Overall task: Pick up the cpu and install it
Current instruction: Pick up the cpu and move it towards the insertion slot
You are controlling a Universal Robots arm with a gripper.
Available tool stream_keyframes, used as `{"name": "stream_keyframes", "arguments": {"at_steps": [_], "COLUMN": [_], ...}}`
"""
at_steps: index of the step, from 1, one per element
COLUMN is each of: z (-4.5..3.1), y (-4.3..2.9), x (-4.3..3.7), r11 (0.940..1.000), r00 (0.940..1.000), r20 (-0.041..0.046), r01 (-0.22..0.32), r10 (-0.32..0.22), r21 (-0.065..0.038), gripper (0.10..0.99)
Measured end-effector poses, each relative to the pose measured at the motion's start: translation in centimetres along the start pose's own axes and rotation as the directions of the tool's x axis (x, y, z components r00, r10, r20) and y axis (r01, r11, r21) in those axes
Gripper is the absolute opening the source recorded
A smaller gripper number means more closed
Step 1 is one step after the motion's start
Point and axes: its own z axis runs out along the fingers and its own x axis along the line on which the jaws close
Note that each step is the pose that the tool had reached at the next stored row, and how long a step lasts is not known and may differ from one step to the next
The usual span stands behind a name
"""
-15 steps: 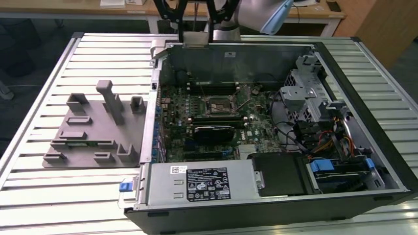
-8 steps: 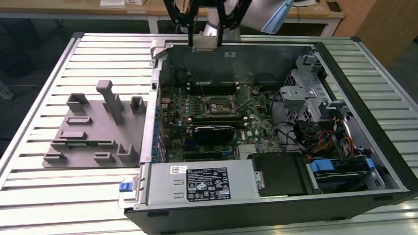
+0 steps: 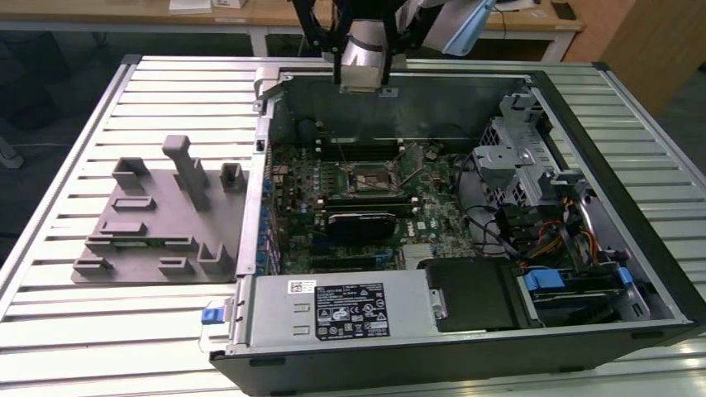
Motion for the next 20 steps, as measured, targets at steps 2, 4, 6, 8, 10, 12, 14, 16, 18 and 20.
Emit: {"name": "stream_keyframes", "arguments": {"at_steps": [2, 4, 6, 8, 10, 12, 14, 16, 18, 20], "z": [0.16, 0.31, 0.47, 0.63, 0.79, 0.95, 1.10, 1.26, 1.43, 1.64], "y": [-0.01, -0.02, -0.02, -0.03, -0.04, -0.05, -0.06, -0.06, -0.07, -0.08], "x": [-0.39, -0.79, -1.18, -1.58, -1.95, -2.35, -2.74, -3.17, -3.64, -4.13], "r11": [1.0000, 1.0000, 1.0000, 1.0000, 1.0000, 1.0000, 1.0000, 1.0000, 1.0000, 1.0000], "r00": [1.0000, 1.0000, 1.0000, 1.0000, 1.0000, 1.0000, 1.0000, 1.0000, 1.0000, 1.0000], "r20": [-0.0001, -0.0002, -0.0002, -0.0003, -0.0004, -0.0004, -0.0005, -0.0006, -0.0009, -0.0013], "r01": [0.000, 0.000, 0.000, 0.000, 0.000, 0.000, 0.000, 0.000, 0.000, 0.000], "r10": [0.000, 0.000, 0.000, 0.000, 0.000, 0.000, 0.000, 0.000, 0.000, 0.000], "r21": [0.000, 0.000, 0.000, 0.000, 0.000, 0.000, 0.000, 0.000, 0.000, 0.000], "gripper": [0.541, 0.541, 0.541, 0.541, 0.541, 0.541, 0.541, 0.541, 0.541, 0.541]}}
